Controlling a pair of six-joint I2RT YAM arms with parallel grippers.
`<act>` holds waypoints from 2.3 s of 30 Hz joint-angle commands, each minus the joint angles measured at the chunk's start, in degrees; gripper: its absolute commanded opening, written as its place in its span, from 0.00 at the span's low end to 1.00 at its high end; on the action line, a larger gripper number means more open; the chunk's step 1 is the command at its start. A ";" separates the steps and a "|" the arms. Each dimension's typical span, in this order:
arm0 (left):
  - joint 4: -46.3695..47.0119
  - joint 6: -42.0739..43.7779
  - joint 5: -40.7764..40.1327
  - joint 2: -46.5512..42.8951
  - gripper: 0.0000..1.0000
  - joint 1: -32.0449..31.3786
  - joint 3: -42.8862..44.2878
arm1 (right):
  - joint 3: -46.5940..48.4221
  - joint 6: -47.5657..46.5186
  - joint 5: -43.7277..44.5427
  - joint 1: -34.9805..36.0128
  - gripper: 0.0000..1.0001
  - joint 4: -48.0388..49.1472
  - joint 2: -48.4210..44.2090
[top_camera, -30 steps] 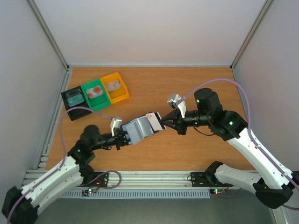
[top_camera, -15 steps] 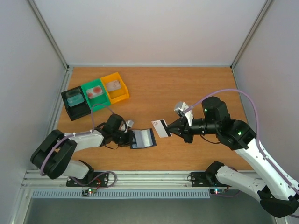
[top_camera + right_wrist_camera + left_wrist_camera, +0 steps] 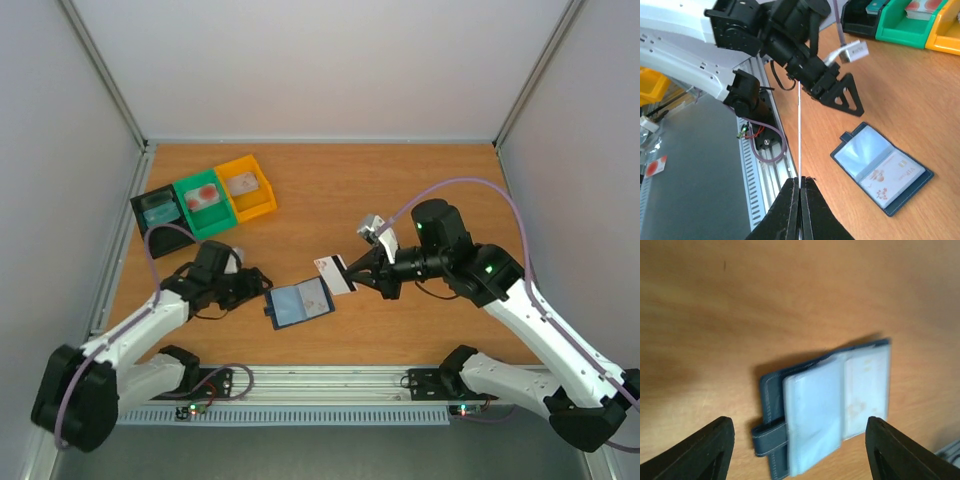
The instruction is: Take the credit cards out of the card holder
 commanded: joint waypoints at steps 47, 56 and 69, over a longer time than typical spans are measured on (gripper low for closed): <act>44.08 150.00 -1.99 -27.91 0.00 -11.15 0.43 | -6.93 3.78 29.12 3.75 0.98 23.16 -9.18; 44.67 180.12 11.60 -31.06 0.00 -11.19 -1.66 | -6.03 2.30 28.83 3.81 0.99 19.11 -11.34; -9.73 130.97 -40.87 -3.33 0.00 -4.03 29.22 | -6.27 1.81 27.87 3.80 0.98 15.92 -12.34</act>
